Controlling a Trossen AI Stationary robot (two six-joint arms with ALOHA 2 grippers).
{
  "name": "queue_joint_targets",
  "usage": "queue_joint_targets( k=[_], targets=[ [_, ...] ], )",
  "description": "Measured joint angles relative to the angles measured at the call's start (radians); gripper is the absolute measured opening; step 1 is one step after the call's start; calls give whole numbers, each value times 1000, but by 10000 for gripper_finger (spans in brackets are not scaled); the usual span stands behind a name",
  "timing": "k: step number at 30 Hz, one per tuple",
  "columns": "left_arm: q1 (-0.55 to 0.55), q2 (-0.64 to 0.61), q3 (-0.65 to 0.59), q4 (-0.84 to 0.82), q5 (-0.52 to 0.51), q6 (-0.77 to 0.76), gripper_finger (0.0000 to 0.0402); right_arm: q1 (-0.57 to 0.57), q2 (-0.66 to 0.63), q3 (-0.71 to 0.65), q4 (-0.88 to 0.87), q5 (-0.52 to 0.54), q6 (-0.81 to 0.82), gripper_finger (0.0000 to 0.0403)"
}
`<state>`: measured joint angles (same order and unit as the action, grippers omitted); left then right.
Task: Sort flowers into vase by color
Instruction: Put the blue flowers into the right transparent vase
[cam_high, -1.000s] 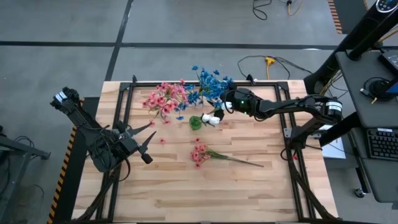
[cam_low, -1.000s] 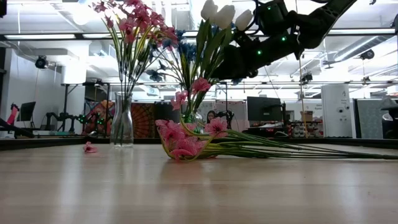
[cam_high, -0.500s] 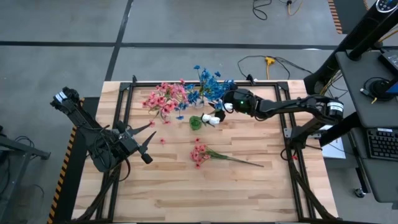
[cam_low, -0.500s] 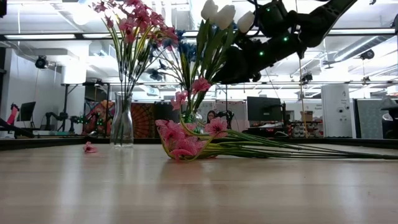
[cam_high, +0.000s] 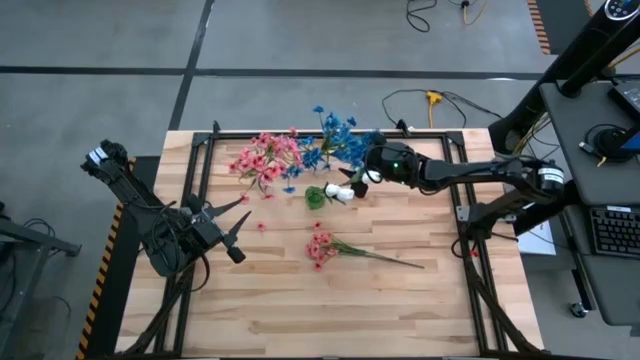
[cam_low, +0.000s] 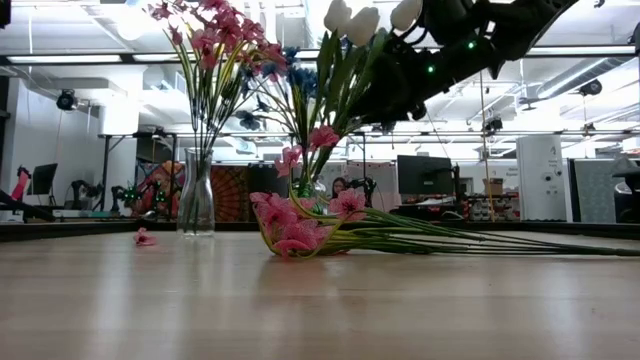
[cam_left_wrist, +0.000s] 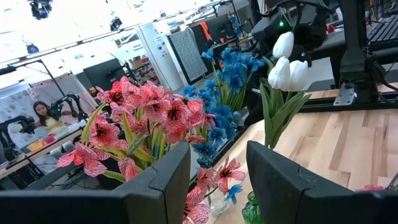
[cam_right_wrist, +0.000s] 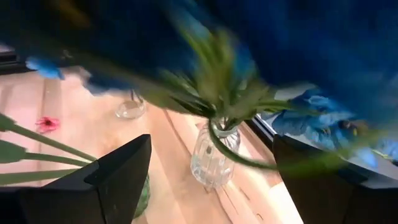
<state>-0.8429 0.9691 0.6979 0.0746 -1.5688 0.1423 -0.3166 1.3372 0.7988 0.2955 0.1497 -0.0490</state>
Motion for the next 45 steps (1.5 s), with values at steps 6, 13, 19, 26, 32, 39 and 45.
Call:
queue_joint_targets(
  k=[6, 13, 19, 26, 32, 39, 45],
  targets=[
    [0, 0, 0, 0, 0, -2, 141, 9, -30, 0, -44, 0, 7, 329],
    [0, 0, 0, 0, 0, -2, 141, 11, -47, 12, -125, 8, 12, 327],
    [0, 0, 0, 0, 0, -2, 141, 21, -38, 84, -239, 12, 20, 327],
    [0, 0, 0, 0, 0, -2, 141, 41, -25, 147, -371, 84, 51, 327],
    [6, 7, 1, 0, 152, -21, 141, 52, -24, 163, -391, 87, 115, 327],
    [36, 88, 52, 51, 210, -22, 141, 52, -20, 177, -495, 110, 186, 327],
    [75, 248, 143, 68, 279, -22, 141, 59, -21, 179, -499, 114, 206, 327]
  ],
)
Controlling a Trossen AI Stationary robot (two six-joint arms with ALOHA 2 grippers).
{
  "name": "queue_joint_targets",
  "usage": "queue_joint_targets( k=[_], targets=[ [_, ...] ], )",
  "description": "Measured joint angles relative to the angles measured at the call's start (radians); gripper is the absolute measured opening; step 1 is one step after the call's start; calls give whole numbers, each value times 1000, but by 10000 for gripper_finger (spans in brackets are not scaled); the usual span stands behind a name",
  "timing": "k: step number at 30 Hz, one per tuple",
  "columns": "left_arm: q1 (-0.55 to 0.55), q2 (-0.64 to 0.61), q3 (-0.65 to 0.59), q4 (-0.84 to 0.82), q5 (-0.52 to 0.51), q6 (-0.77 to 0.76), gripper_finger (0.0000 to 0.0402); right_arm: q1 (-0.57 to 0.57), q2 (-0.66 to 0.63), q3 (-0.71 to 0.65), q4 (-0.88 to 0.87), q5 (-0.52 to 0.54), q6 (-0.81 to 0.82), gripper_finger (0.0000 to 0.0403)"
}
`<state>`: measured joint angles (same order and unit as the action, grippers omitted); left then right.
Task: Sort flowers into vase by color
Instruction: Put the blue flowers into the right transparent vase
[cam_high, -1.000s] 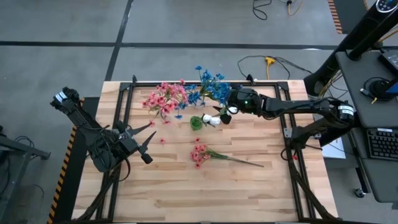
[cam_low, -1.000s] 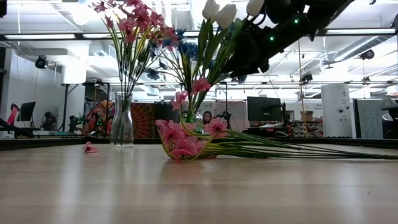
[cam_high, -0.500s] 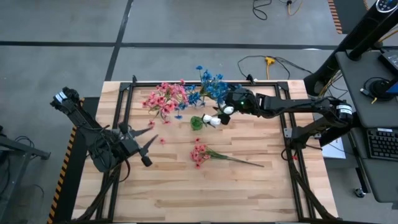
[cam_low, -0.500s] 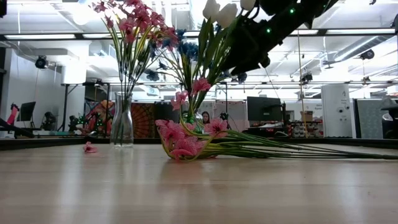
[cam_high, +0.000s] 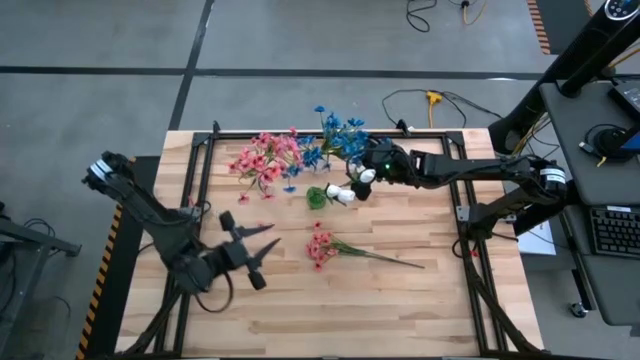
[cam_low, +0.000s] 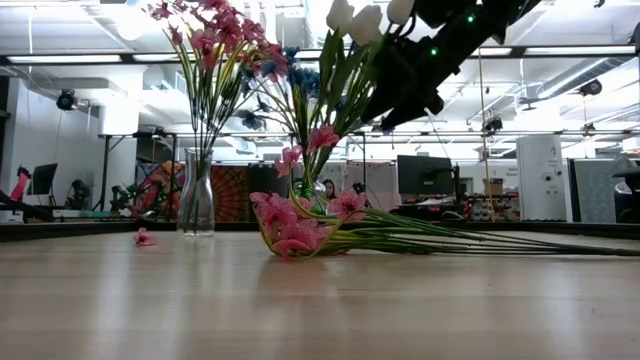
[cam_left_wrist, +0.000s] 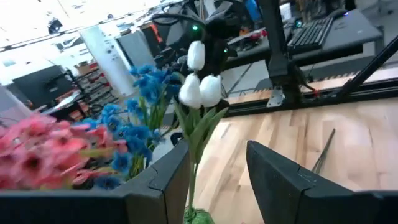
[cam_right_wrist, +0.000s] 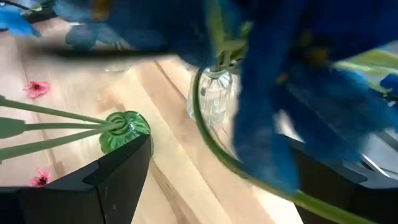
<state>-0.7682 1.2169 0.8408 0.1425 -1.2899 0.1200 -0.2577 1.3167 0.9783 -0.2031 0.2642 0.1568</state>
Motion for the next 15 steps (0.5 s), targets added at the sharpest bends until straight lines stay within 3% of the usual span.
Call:
queue_joint_targets(
  k=[4, 9, 15],
  targets=[
    [35, 114, 111, 4, 47, 11, 141, 1, 0, 0, 6, 0, -4, 327],
    [97, 236, 240, 8, 208, 47, 141, 0, 0, 0, 38, 0, -39, 327],
    [179, 369, 287, 63, 248, 40, 145, 0, 0, 0, 75, -1, -64, 327]
  ],
)
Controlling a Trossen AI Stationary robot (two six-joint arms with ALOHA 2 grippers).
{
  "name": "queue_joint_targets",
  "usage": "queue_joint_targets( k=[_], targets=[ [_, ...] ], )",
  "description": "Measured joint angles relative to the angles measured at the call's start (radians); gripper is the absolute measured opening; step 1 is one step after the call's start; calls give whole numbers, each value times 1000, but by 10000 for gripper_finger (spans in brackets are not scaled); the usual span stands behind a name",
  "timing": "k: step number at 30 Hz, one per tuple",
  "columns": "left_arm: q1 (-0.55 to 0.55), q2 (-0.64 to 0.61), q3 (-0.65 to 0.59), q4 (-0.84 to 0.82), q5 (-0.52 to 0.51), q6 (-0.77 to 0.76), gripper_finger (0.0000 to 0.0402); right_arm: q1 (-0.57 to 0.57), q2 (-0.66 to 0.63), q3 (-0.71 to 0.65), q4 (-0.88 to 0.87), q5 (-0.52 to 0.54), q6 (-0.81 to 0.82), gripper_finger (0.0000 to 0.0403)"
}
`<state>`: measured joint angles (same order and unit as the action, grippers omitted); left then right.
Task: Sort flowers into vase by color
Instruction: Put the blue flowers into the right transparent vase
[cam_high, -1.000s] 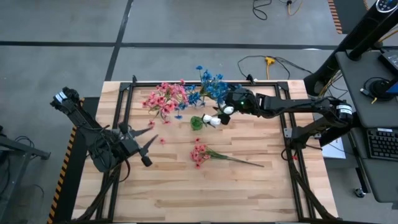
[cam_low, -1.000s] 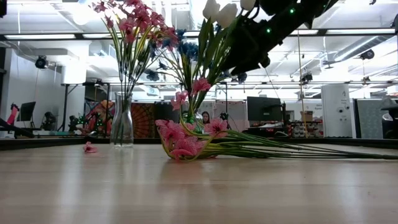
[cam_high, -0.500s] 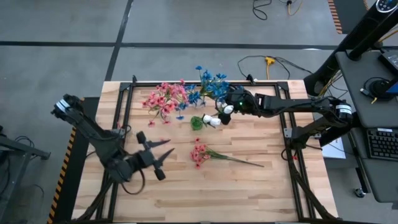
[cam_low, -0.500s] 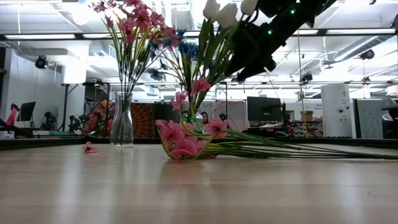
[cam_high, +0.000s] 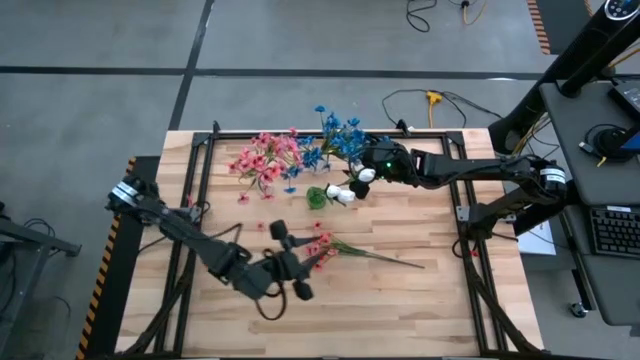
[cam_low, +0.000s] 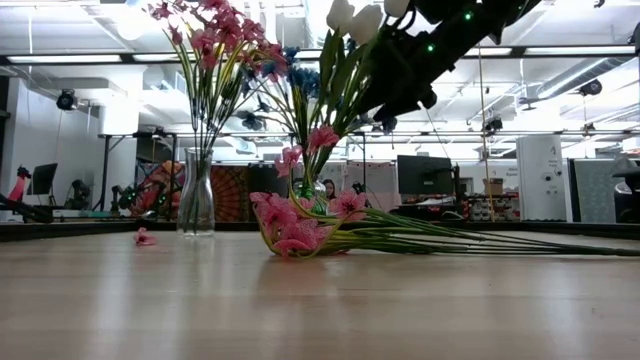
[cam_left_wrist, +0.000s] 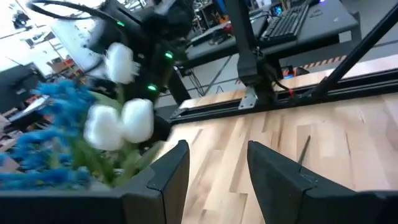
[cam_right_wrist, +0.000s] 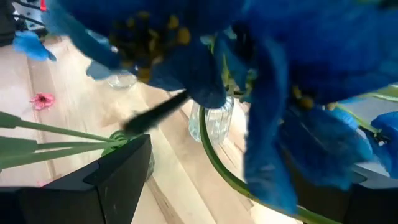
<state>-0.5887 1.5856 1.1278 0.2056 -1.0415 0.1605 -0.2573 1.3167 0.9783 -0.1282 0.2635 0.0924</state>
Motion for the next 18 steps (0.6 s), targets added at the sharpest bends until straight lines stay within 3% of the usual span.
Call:
queue_joint_targets(
  k=[7, 14, 18],
  targets=[
    [57, 104, 1, 92, -6, -25, 190, 0, 0, 1, 7, 0, -25, 327],
    [136, 196, -23, 93, -193, -109, 258, 0, 0, 13, 8, 0, -27, 327],
    [170, 229, -61, 92, -288, -212, 277, 0, 0, 16, 11, 0, -26, 327]
  ],
)
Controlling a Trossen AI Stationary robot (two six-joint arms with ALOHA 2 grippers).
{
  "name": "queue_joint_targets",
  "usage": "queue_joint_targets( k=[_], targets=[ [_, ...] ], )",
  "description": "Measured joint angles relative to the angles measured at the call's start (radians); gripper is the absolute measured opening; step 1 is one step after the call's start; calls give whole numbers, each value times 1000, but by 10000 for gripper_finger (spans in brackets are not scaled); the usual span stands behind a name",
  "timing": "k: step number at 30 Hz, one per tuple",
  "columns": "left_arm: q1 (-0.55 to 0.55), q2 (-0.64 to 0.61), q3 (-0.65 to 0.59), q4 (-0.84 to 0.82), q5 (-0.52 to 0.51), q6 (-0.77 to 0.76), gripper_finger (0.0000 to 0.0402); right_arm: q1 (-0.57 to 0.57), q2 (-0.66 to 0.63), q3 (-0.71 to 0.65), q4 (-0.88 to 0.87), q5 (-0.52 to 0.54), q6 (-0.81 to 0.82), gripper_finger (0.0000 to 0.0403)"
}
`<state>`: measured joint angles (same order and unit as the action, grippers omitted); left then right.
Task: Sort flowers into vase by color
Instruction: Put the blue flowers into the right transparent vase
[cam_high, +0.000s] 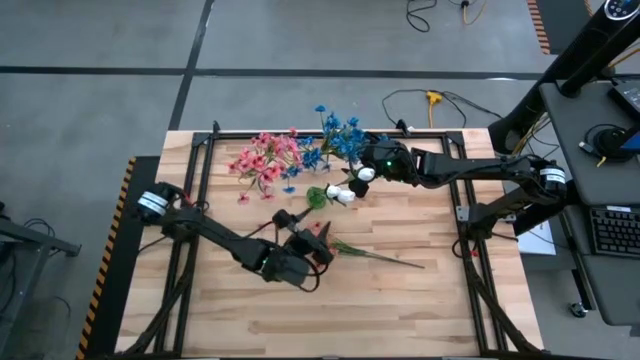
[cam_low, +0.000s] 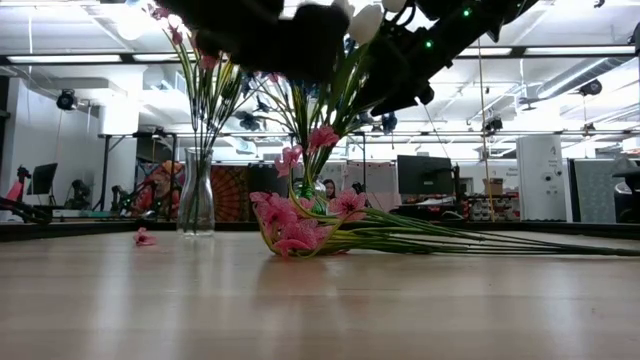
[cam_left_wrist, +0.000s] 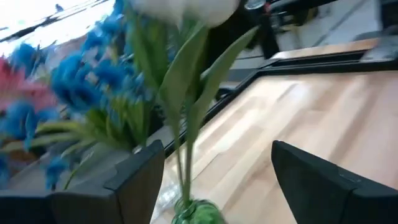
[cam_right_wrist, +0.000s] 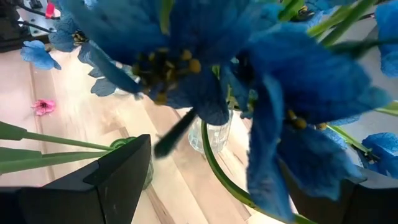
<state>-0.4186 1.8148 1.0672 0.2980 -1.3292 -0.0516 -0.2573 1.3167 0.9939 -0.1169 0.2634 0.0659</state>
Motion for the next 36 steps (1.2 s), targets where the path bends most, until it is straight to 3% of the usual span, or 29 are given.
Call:
queue_joint_targets(
  k=[5, 8, 17, 30, 36],
  targets=[
    [47, 26, -56, 18, -16, -89, 278, 0, 0, 0, 3, 0, 0, 327],
    [76, 35, -93, 95, 31, -88, 278, 0, 0, 0, 3, 0, -2, 327],
    [169, 48, -160, 417, 187, 125, 278, 0, 0, 0, 23, 0, -6, 327],
    [274, 48, -165, 428, 332, 182, 277, 0, 0, 0, 26, 0, -15, 327],
    [307, 48, -165, 436, 366, 201, 251, 0, 0, 0, 26, -1, -18, 327]
  ],
)
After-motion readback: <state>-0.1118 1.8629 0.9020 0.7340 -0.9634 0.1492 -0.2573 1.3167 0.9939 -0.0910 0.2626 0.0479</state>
